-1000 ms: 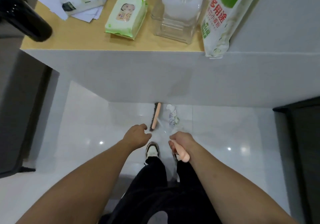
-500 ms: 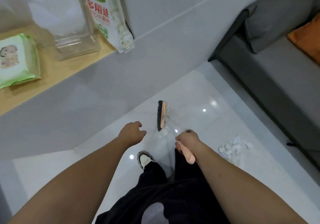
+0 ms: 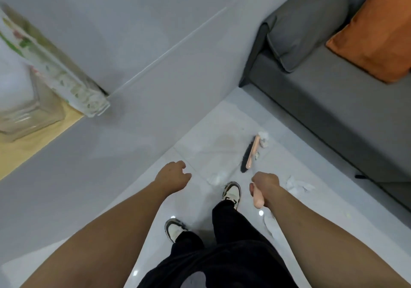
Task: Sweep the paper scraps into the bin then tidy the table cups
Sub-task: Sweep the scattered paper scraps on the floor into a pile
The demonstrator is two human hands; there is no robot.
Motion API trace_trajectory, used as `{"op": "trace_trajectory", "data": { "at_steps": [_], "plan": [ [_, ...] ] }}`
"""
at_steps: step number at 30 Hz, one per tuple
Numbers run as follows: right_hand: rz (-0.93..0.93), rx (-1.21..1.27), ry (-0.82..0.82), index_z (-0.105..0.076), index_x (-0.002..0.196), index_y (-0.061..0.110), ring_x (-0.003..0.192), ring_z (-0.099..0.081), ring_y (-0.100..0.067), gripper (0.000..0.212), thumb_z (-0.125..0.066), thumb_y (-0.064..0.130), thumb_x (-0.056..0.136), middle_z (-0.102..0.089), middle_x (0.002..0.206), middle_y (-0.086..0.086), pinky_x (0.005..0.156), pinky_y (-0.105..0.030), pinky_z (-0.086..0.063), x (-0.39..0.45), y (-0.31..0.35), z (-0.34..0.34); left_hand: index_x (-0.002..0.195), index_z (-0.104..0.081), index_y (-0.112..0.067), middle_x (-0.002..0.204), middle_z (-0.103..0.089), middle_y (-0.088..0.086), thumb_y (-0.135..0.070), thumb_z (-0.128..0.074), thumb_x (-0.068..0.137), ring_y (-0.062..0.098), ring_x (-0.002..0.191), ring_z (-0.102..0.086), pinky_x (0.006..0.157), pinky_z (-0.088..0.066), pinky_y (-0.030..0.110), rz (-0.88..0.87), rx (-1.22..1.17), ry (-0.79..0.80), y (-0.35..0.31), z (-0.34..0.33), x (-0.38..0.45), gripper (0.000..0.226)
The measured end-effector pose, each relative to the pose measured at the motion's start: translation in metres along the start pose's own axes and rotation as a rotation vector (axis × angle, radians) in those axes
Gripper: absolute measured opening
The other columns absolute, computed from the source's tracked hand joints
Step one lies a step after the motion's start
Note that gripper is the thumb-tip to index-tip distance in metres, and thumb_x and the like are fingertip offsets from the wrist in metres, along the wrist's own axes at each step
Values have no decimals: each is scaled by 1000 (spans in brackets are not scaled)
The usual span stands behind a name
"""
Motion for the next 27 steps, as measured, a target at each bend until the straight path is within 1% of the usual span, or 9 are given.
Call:
{"op": "trace_trajectory", "data": {
  "at_steps": [2, 6, 9, 12, 16, 19, 23, 25, 27],
  "plan": [
    [-15, 92, -2, -46, 70, 10, 53, -45, -18, 23, -47, 6, 92, -49, 67, -8, 50, -21, -37, 12, 10, 31, 135, -48, -18, 131, -53, 7, -42, -53, 90, 22, 119, -49, 85, -39, 29, -54, 72, 32, -45, -4, 15, 51],
    [-189, 318, 10, -52, 62, 11, 57, -44, -15, 25, -46, 15, 87, -55, 54, 0, 56, -20, -30, 23, -1, 89, 134, -49, -17, 132, -54, 7, -40, -54, 90, 22, 119, -50, 82, -38, 28, -223, 230, 87, -158, -21, 37, 50],
    [-150, 440, -28, -53, 70, 7, 46, -48, -17, 15, -51, 7, 84, -55, 61, -7, 48, -19, -35, 32, -10, 126, 135, -49, -17, 132, -54, 7, -40, -54, 90, 22, 115, -53, 83, -39, 28, -373, 316, 117, -243, -39, 38, 50],
    [-103, 484, -46, -49, 68, 7, 31, -43, -16, 17, -51, 2, 83, -51, 53, -8, 40, -18, -35, 31, -11, 148, 135, -48, -19, 133, -52, 5, -41, -53, 91, 22, 110, -55, 84, -42, 30, -474, 391, 148, -302, -56, 34, 50],
    [-6, 536, 30, -47, 71, 6, 30, -43, -17, 15, -50, -5, 81, -48, 60, -10, 39, -20, -36, 28, 8, 147, 137, -47, -18, 133, -52, 7, -41, -53, 91, 23, 117, -52, 87, -41, 30, -524, 516, 187, -329, -62, 34, 52],
    [47, 543, 134, -53, 82, 0, 37, -46, -18, 4, -56, 0, 83, -52, 65, -14, 42, -22, -38, 27, 36, 128, 137, -46, -18, 133, -53, 9, -42, -53, 91, 23, 120, -50, 91, -41, 31, -535, 604, 193, -332, -50, 40, 52],
    [49, 581, 311, -55, 111, 0, 47, -53, -16, 31, -61, 13, 84, -59, 93, -19, 41, -20, -41, 31, 77, 92, 137, -47, -19, 134, -52, 9, -41, -53, 91, 24, 122, -49, 95, -40, 31, -524, 640, 159, -332, -17, 58, 51],
    [13, 545, 417, -51, 116, 0, 46, -53, -17, 33, -58, 13, 86, -61, 86, -18, 41, -21, -40, 32, 94, 70, 137, -47, -19, 135, -51, 9, -41, -52, 91, 24, 123, -48, 95, -39, 32, -518, 637, 155, -331, 0, 72, 51],
    [0, 489, 422, -53, 112, -5, 48, -50, -18, 26, -56, 4, 87, -58, 81, -19, 41, -21, -39, 37, 107, 55, 135, -48, -18, 135, -51, 9, -42, -53, 91, 24, 123, -47, 95, -39, 32, -519, 642, 161, -331, 15, 91, 50]
  ]
}}
Point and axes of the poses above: each hand's wrist, its own x-axis towards the middle knuckle, its own z-axis out of the back of the hand, y = z × x, the point moved 8 cm from there along x, towards the middle knuckle
